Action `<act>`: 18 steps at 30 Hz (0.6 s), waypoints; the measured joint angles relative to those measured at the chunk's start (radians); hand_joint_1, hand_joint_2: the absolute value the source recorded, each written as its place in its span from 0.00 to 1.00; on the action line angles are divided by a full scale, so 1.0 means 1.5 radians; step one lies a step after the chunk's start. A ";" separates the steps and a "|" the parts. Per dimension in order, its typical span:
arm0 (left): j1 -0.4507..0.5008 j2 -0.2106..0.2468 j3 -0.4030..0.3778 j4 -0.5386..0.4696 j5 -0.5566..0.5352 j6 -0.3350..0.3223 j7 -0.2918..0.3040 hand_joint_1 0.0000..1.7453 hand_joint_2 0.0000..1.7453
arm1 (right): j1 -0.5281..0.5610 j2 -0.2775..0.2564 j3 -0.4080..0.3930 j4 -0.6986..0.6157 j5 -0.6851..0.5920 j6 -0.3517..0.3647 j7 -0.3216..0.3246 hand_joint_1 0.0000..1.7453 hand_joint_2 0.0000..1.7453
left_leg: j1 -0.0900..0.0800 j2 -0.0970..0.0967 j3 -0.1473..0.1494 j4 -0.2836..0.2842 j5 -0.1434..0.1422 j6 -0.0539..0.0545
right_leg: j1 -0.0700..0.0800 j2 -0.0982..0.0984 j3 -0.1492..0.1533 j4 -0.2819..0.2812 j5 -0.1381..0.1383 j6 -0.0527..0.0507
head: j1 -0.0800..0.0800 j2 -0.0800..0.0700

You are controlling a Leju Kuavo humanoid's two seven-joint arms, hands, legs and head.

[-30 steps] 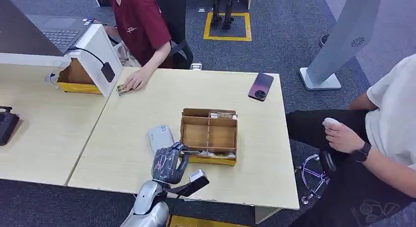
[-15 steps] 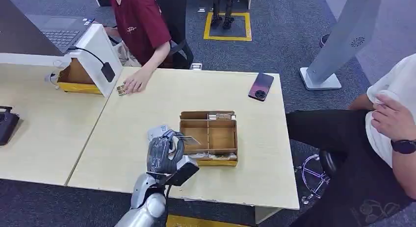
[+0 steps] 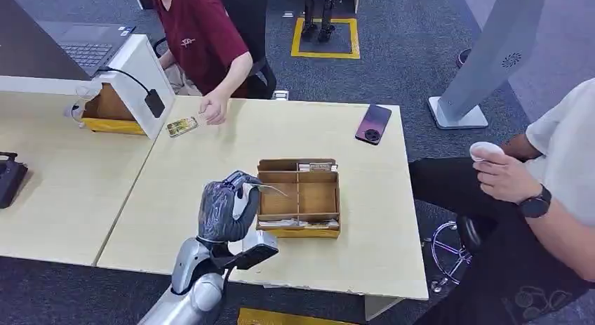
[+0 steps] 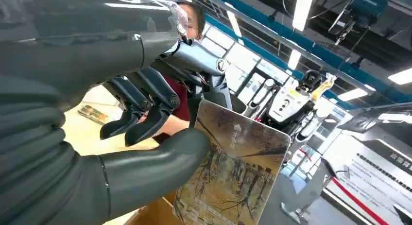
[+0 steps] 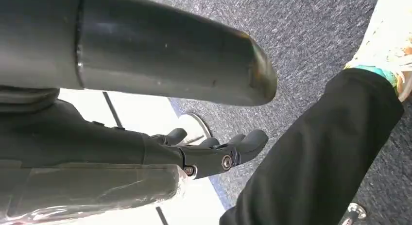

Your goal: Pass the card to the sensor for recognition and then transmit it.

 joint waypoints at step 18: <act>-0.262 -0.050 0.201 0.335 -0.302 0.000 0.166 1.00 1.00 | -0.019 0.001 0.000 -0.001 0.003 0.022 0.002 0.00 0.00 | 0.000 -0.001 0.000 0.000 0.003 0.000 | 0.000 0.000 0.000 0.000 0.002 0.000 | 0.000 0.000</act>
